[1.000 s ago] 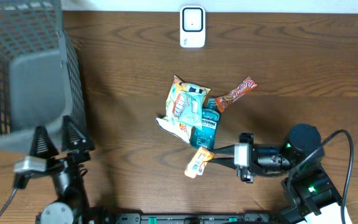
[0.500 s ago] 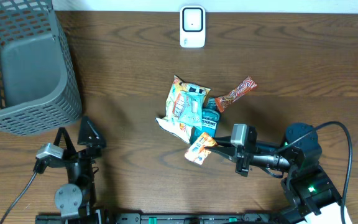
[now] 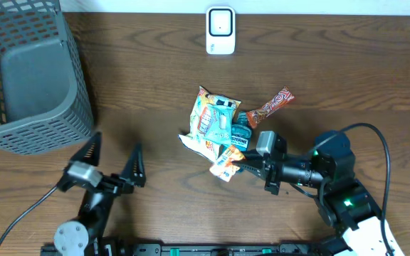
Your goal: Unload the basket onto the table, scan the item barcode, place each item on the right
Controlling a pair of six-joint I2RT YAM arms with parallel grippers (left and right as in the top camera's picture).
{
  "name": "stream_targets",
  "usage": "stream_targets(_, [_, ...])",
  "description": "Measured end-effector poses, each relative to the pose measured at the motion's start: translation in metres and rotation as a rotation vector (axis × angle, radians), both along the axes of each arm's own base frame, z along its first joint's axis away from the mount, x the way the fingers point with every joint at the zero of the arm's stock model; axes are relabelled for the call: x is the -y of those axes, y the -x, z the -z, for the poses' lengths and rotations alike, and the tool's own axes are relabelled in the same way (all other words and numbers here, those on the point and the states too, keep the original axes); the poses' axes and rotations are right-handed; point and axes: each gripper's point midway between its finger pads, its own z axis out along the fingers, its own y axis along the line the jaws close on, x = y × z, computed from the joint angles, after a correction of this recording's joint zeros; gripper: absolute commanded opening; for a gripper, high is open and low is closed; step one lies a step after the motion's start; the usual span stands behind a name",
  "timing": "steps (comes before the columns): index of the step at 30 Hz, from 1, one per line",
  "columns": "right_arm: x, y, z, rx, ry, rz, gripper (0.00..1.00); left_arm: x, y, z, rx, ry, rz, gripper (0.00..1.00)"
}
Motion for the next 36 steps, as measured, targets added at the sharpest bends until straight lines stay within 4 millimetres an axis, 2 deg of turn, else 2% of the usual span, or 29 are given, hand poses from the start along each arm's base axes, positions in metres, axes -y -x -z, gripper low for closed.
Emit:
stream_targets(8, [-0.002,-0.008,0.012,-0.144,-0.011,0.037,0.01,0.01,-0.015,0.035,-0.162,-0.002,0.078,0.98])
stream_targets(16, [-0.003,-0.009,0.011,-0.268,-0.049,0.076,0.02,0.01,-0.029,0.071,-0.324,0.027,0.097,0.98])
stream_targets(19, [-0.003,-0.009,0.011,-0.291,-0.053,0.082,0.02,0.01,-0.033,0.078,-0.353,0.034,0.098,0.98])
stream_targets(21, [-0.002,-0.009,0.012,-0.304,-0.054,0.086,0.02,0.01,-0.035,0.071,-0.32,0.027,0.098,0.98])
stream_targets(25, [-0.002,-0.008,0.013,-0.318,-0.054,0.09,0.02,0.011,-0.032,0.02,-0.088,-0.021,0.101,0.98])
stream_targets(28, [-0.002,-0.008,0.015,-0.329,-0.05,0.092,0.01,0.012,-0.024,-0.009,0.047,-0.048,0.099,0.98])
stream_targets(31, [-0.001,-0.006,0.019,-0.356,-0.04,0.095,0.01,0.015,-0.018,-0.019,0.092,-0.057,0.107,0.98])
stream_targets(36, [0.001,-0.001,0.028,-0.407,-0.017,0.1,0.01,0.033,-0.007,-0.027,0.129,-0.06,0.179,0.98])
